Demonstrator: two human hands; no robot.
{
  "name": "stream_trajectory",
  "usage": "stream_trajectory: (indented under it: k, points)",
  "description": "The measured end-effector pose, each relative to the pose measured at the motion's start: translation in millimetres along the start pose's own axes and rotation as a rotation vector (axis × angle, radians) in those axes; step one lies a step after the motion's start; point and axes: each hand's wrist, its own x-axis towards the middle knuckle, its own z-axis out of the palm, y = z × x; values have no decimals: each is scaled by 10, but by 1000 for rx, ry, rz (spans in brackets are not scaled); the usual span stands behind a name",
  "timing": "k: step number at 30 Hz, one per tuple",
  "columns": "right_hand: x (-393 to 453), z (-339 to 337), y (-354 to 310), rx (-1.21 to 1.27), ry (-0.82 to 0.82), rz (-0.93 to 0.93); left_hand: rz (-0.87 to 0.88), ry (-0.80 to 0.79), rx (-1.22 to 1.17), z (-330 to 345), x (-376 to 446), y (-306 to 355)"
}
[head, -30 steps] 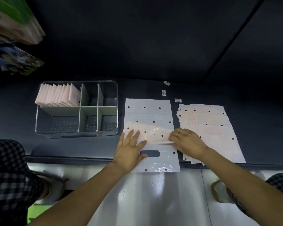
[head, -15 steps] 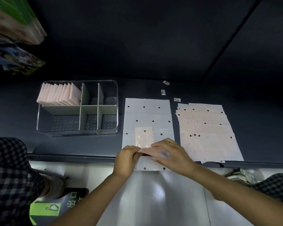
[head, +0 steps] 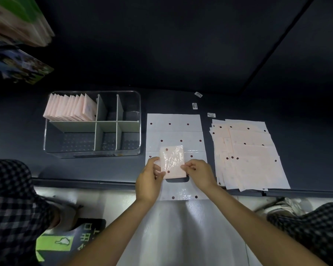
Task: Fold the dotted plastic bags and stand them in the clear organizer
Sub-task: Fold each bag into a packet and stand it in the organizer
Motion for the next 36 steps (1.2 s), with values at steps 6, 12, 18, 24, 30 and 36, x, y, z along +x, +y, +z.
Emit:
stream_trajectory:
  k: [6,12,18,24,30,36]
  points:
    - [49,17,-43,-81,1,36,567,-41,546,58,-139,-101]
    - [45,0,-136,-131,1,62,515,-395,935,102,-195,-269]
    - [103,71,-440,412,-48,-46,512,-414,976,68,-175,-238]
    - [349,146,-581,909,-363,199,468,-432,943,66,-159,-228]
    - [367,-64,-375,272,-29,-217,491,-436,879,49,-118,-275]
    - [-67,-157,244,-320,-171,-508,415,-321,580,-25,-73,-295]
